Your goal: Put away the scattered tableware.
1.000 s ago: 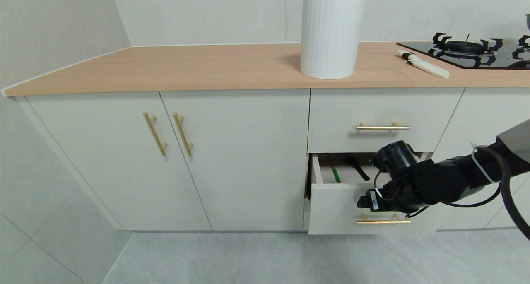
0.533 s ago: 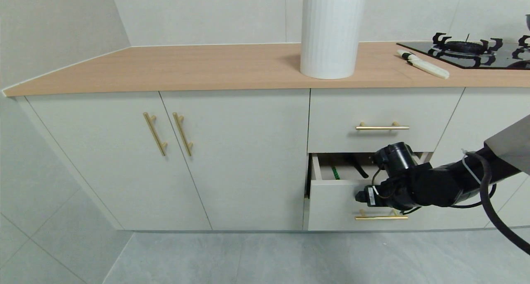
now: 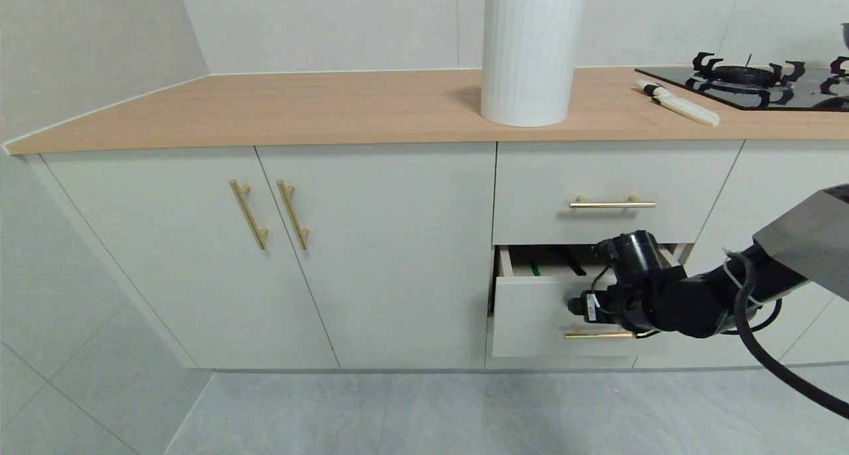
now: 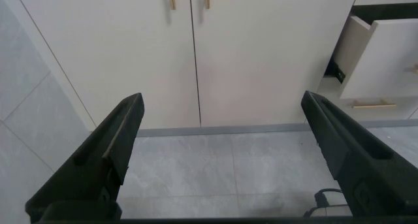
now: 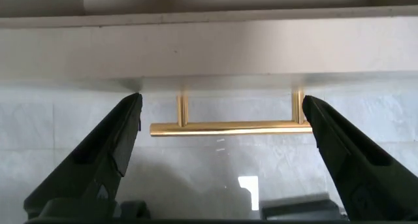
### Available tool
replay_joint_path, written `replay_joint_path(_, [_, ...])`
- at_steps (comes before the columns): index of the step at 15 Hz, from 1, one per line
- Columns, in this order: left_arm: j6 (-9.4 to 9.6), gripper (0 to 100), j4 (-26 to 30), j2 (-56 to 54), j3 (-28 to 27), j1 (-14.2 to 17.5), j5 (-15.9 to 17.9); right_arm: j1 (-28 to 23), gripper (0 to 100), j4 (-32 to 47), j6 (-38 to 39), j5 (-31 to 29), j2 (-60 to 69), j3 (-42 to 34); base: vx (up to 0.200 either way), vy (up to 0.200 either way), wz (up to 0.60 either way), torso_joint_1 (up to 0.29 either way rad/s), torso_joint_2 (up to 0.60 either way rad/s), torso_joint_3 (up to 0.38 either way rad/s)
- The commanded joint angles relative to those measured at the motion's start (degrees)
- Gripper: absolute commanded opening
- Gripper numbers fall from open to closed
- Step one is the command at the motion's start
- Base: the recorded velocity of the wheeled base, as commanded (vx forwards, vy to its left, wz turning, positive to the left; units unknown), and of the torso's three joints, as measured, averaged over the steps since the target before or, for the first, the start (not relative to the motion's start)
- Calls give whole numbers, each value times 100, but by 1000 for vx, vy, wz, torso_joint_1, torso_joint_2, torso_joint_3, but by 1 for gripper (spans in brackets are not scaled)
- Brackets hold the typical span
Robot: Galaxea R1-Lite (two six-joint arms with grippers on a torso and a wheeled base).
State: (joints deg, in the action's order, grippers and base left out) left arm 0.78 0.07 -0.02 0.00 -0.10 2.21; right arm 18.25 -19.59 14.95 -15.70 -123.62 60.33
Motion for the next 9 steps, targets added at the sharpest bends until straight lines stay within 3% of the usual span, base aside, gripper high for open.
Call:
replay_joint_path(1, [1,100,1,2,0,1,-1,-6,100,-142,8,-38,-144,14,0,0,0,0,0,0])
replay_joint_path(9, [1,100,1,2,0,1,-1,-76,100,-1715,0,-161,-680,40,0,0,0,0,0,0])
